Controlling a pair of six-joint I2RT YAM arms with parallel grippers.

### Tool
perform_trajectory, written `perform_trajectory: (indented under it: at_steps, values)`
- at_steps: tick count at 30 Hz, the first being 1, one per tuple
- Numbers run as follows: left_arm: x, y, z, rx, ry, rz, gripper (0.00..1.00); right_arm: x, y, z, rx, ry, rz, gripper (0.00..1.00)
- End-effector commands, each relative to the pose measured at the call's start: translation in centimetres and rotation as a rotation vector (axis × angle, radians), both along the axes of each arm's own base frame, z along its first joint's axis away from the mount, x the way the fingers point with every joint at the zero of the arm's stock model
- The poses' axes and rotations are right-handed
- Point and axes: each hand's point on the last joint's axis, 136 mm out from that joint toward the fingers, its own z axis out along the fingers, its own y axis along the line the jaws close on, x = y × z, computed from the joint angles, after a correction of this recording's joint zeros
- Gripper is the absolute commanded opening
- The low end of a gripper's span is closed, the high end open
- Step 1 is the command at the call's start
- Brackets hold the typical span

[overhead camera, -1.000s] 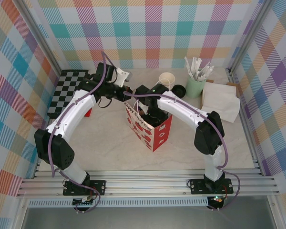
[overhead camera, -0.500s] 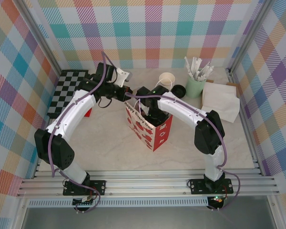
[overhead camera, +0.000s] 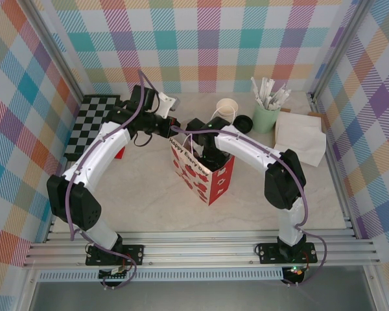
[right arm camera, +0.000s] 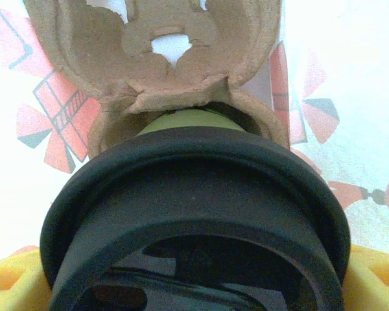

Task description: Pack the takeout coffee

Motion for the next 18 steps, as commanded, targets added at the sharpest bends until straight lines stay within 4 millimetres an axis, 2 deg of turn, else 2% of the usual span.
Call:
perform_trajectory:
  at_steps: [1, 18]
  values:
    - [-1.0, -0.3, -0.4, -0.008, 0.039, -0.042, 0.0, 0.4, -0.8, -1.7, -0.044, 0.016, -0.035, 0.62]
    - [-0.9, -0.5, -0.5, -0.014, 0.047, -0.045, 0.0, -0.3, -1.3, -4.3, -0.064, 0.045, -0.018, 0.59]
